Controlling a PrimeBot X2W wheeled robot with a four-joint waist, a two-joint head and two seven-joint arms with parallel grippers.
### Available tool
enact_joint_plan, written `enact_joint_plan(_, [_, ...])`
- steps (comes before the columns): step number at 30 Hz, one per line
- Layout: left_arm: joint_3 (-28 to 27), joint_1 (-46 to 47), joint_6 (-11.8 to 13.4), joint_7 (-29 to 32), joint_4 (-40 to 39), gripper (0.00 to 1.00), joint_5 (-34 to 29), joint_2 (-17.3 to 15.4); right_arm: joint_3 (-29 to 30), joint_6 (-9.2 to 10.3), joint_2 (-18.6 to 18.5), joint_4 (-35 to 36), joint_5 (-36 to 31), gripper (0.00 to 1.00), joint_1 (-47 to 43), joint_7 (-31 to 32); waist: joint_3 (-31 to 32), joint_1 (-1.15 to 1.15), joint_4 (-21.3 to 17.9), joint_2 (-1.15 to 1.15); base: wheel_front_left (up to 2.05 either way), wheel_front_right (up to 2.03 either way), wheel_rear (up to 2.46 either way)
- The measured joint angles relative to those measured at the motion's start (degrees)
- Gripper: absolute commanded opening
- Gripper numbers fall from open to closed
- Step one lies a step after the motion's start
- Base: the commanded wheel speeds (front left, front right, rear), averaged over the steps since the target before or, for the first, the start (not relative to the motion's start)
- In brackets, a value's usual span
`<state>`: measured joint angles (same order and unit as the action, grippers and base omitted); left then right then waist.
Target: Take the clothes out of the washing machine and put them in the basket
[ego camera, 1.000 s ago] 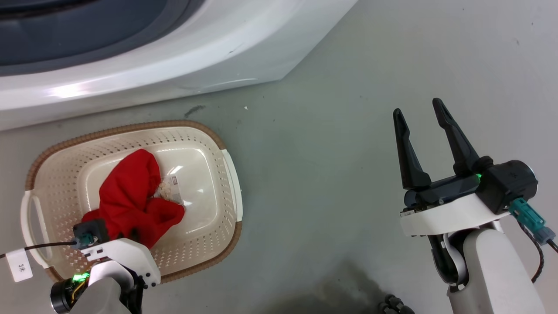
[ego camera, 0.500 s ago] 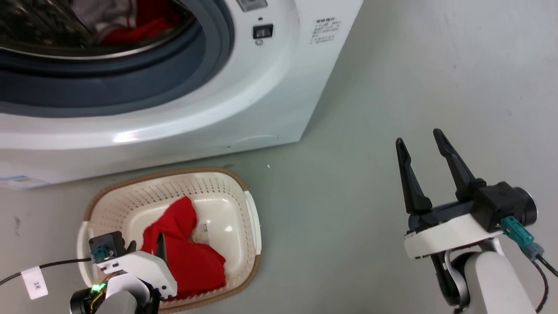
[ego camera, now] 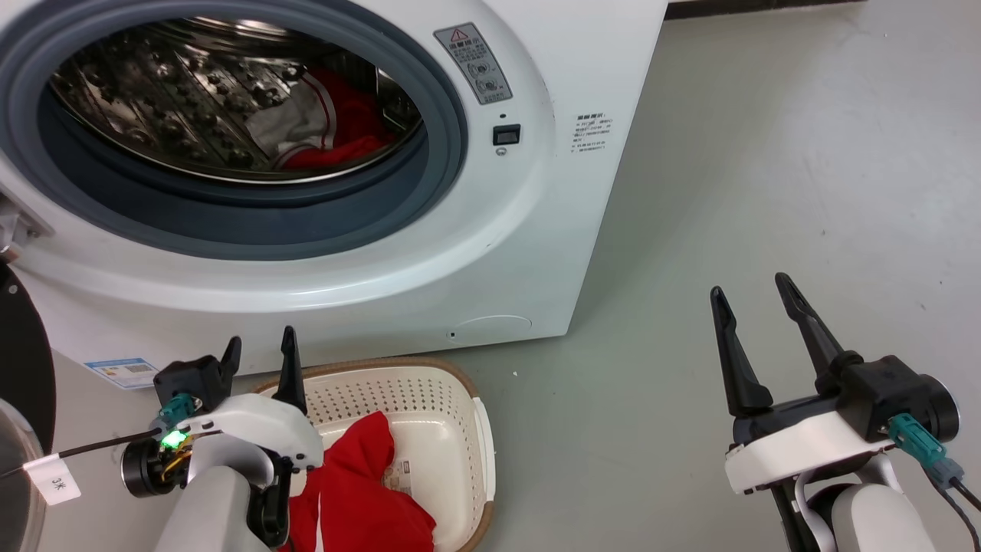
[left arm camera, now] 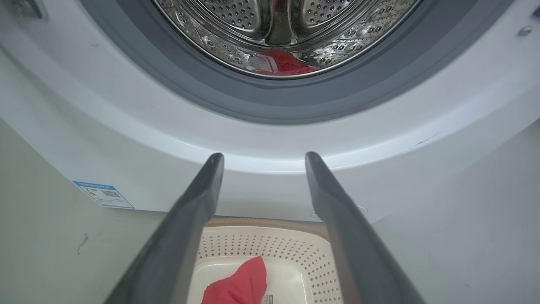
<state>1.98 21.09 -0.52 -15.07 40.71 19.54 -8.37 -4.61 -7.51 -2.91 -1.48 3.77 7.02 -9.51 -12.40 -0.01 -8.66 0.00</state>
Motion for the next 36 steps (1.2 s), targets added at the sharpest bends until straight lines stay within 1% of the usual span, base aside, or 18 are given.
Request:
enact_joint_plan(6, [-0.76,0.82,-0.99,0.00,-4.59,1.00,-1.70,0.00,0.05,0.00,-0.01,1.05,-0.23,1.00,-1.30,0.83,2.09,0.00,0.50,0.00,0.00,0.00,0.00])
enact_joint_plan(9, [-1.14,3.74,-1.51,0.00,-5.00,1.00,-1.75,-0.37,0.02,-0.01,0.00,1.53,-0.24,1.00,-1.37,1.07,2.09,0.00,0.12,0.00,0.00,0.00,0.00])
enact_joint_plan(13, [-0.60,8.93,-2.45,0.54,-3.63,1.00,-1.93,-1.46,-0.13,0.00,-0.01,1.79,-0.07,1.00,-1.41,1.24,1.29,0.00,-0.80,0.00,0.00,0.00,0.00])
enact_joint_plan(18, [-0.03,16.00,-3.55,4.70,0.10,1.00,-1.98,-4.08,-0.75,-0.01,-0.02,1.90,0.44,1.00,-1.30,0.90,-0.71,0.01,-2.53,0.00,0.00,0.00,0.00])
enact_joint_plan(22, [0.02,20.02,-4.16,8.32,3.90,1.00,-1.65,-6.80,-1.54,-0.01,-0.01,1.56,1.02,1.00,-0.93,0.01,-2.65,0.01,-4.78,0.00,0.00,0.00,0.00])
enact_joint_plan(29, [-0.40,28.63,-5.02,13.90,8.47,1.00,-1.12,-12.22,-2.05,0.00,-0.03,0.53,2.56,1.00,1.16,-1.90,-8.45,0.02,-8.56,0.00,0.00,0.00,0.00])
enact_joint_plan(36, [-0.75,37.05,-5.12,19.96,11.55,1.00,-0.19,-16.07,-3.82,0.00,-0.02,-1.18,4.43,1.00,3.14,-3.74,-14.69,0.02,-12.40,0.00,0.00,0.00,0.00])
